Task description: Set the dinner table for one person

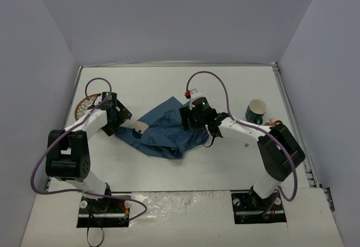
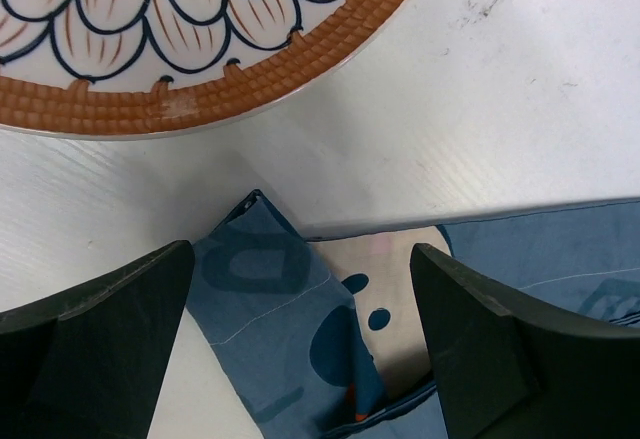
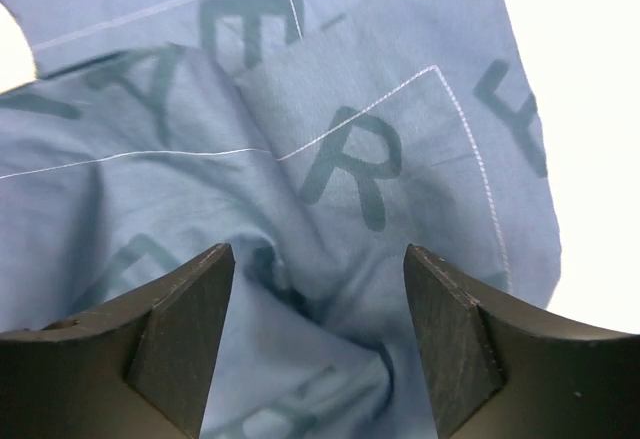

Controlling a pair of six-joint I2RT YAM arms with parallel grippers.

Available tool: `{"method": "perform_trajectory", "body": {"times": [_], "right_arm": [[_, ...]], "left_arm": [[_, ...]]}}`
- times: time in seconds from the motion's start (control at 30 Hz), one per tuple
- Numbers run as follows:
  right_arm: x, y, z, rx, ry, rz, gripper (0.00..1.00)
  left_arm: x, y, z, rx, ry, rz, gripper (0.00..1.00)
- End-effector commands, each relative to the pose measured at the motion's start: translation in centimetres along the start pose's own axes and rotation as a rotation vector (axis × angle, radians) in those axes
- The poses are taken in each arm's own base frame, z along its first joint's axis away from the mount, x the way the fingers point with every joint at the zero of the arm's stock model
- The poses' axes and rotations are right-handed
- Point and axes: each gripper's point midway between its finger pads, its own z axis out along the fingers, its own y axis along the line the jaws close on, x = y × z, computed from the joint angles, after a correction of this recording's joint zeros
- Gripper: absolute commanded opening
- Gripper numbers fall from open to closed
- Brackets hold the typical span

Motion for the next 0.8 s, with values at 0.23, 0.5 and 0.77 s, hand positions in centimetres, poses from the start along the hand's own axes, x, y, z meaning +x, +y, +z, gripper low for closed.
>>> {"method": "perform_trajectory", "body": {"times": [0.23,0.5,0.77], "right_arm": [[-5.8,1.2,-6.7,-0.05,-0.22,-0.042,0.68],[-5.3,0.9,-8.4,-0.054,-0.248,-0.039,0.68],[-4.8,1.1,-9.1,-0.078,-0.263,-0.045,0.68]], "left_arm": [[-1.3,-1.3,0.6,-0.045,0.033,-0.036,0.77],[-0.4,0.1,0.6,-0.109,0.068,-0.034,0.63],[0.0,1.1,1.2,-0.166,0.079,-0.031,0.49]]}}
